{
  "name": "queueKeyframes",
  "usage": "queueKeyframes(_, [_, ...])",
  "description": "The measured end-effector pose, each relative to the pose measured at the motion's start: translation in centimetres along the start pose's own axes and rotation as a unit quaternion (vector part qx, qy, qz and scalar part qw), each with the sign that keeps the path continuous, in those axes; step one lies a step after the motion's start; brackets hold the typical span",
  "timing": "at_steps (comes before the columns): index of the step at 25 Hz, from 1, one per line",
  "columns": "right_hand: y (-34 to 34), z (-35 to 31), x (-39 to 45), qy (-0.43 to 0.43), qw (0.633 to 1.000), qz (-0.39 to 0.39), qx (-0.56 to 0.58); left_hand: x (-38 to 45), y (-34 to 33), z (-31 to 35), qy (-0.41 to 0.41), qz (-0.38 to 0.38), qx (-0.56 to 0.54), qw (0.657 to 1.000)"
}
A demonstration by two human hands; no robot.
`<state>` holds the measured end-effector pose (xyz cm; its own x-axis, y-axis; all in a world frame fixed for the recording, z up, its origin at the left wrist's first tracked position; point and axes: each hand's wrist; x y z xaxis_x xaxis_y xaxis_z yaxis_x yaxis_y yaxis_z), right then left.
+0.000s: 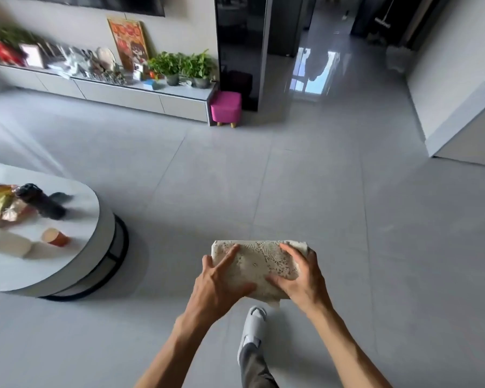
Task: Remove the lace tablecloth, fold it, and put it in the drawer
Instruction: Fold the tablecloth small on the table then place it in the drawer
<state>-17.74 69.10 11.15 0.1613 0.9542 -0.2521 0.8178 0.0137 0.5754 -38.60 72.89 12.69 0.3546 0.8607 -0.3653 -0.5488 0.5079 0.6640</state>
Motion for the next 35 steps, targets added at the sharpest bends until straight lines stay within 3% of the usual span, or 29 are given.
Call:
queueKeyframes(3, [-1.0,-3.7,10.8,0.02,0.999,-0.039,0.011,8.2,5.1,-1.5,0.041,0.074,-0.05,0.995])
queueKeyframes(9, [-1.6,-12.7,29.1,0.08,0.994,-0.07,0.033,22.4,16.3,-3.4,0.04,0.171,-0.14,0.974])
queueKeyframes(12, [-3.2,-16.6,38.7,0.066,0.985,-0.068,0.142,30.6,22.2,-5.7,0.04,0.182,-0.206,0.961])
queueKeyframes(15, [-5.5,-20.6,47.7,0.009,0.96,-0.018,0.279,38.5,28.7,-9.3,0.023,0.182,-0.269,0.946])
queueKeyframes(17, [-7.8,-23.2,54.3,-0.085,0.92,-0.018,0.381,44.4,34.5,-11.9,0.013,0.175,-0.288,0.942])
queueKeyframes(20, [-9.7,-29.4,63.6,-0.212,0.834,-0.164,0.483,51.7,43.4,-14.6,-0.01,0.172,-0.323,0.931])
queueKeyframes(22, [-10.5,-32.3,68.4,-0.237,0.82,-0.213,0.475,55.9,47.7,-15.4,-0.011,0.15,-0.327,0.933])
queueKeyframes(25, [-12.2,-35.5,76.4,-0.243,0.819,-0.204,0.479,62.5,53.0,-17.2,-0.015,0.147,-0.349,0.926])
queueKeyframes(27, [-13.7,-37.0,82.4,-0.245,0.807,-0.204,0.497,67.7,56.4,-18.8,0.018,0.156,-0.426,0.891])
queueKeyframes(31, [-17.6,-40.3,94.2,-0.207,0.788,-0.202,0.544,78.6,61.9,-21.8,0.148,0.202,-0.606,0.755])
queueKeyframes(35, [-23.0,-47.2,106.6,-0.168,0.804,-0.125,0.556,89.3,68.0,-23.6,0.185,0.157,-0.638,0.731])
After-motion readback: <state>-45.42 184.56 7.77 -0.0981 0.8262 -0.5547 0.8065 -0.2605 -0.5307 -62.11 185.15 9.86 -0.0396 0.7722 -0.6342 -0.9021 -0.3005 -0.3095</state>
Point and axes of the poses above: each hand's wrist, its own x-axis towards the middle knuckle, its own y-axis out of the back of the hand, z = x × y, and after that the axes turned 10 degrees about -z, right-handed
